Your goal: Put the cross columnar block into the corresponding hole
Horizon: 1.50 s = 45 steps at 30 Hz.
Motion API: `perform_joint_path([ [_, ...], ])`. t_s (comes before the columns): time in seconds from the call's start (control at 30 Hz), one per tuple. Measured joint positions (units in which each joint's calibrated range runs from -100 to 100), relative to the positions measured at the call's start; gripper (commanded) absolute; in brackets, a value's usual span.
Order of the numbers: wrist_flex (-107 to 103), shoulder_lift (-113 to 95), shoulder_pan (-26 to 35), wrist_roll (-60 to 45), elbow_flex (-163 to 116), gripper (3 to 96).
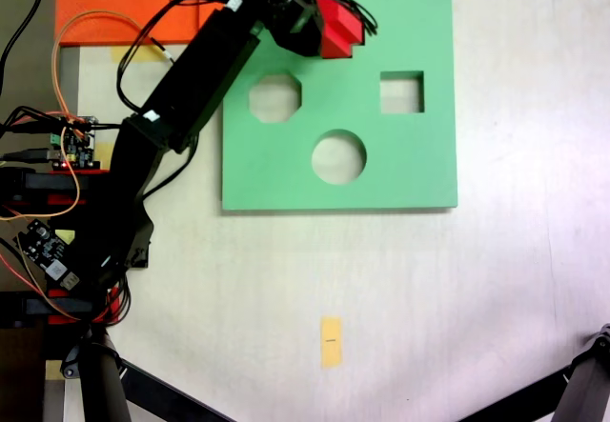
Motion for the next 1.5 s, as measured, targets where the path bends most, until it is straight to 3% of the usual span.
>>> perform_joint_path([
  [0.23,1.5,3.6,0.0,0.0,0.3,39.3],
  [0.4,4.7,7.9,-0.4,0.0,1.5,50.7],
  [0.57,6.7,9.2,-0.8,0.0,1.7,52.6],
  [0.67,7.4,10.4,-0.9,0.0,1.8,70.5],
  [0.77,10.1,11.2,-0.8,0.0,1.5,95.6],
  [0.97,13.8,10.7,-0.7,0.0,2.8,95.6],
  [1.1,11.7,-2.7,-0.5,-0.8,2.8,95.0],
  [1.2,4.2,-21.2,-0.9,-7.1,2.9,87.8],
  [1.3,-5.1,-38.7,-3.1,-19.5,3.1,75.0],
  [1.4,-12.0,-53.6,-7.2,-35.7,3.0,64.0],
  [1.5,-12.6,-64.6,-12.5,-43.1,3.3,56.3],
])
